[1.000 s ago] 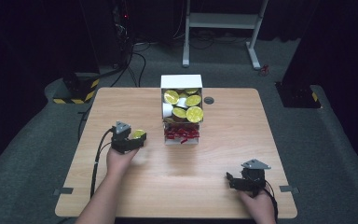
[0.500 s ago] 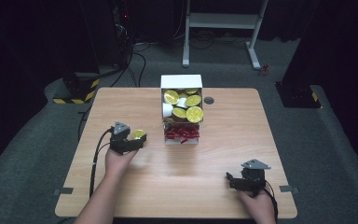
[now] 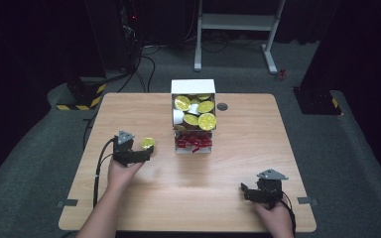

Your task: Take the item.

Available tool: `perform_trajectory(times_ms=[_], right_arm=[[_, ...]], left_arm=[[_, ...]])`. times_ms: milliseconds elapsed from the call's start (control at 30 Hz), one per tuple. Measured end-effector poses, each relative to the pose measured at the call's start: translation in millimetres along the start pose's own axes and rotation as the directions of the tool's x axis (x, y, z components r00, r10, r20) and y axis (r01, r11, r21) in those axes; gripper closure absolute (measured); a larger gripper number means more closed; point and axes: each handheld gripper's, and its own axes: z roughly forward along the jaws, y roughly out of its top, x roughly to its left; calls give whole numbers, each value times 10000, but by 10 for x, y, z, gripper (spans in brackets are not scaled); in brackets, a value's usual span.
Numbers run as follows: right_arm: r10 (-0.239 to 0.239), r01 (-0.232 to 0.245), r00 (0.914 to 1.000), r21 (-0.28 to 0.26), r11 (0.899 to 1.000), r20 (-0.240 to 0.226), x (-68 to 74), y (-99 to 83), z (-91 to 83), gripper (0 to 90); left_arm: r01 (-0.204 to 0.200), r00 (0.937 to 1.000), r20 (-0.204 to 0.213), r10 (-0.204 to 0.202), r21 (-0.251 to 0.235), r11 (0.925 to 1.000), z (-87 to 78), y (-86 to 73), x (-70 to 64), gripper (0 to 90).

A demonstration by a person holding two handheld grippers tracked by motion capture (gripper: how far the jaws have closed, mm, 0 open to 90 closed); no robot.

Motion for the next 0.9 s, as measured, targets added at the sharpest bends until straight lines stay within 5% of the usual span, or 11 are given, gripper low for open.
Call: perform_trajectory(times_ms=[900], right_arm=[[-30,30,10000,-12,10000,9,-1,0,0,117]], left_arm=[[136,9980,607,-147,182,9997,-428,-310,148,0]])
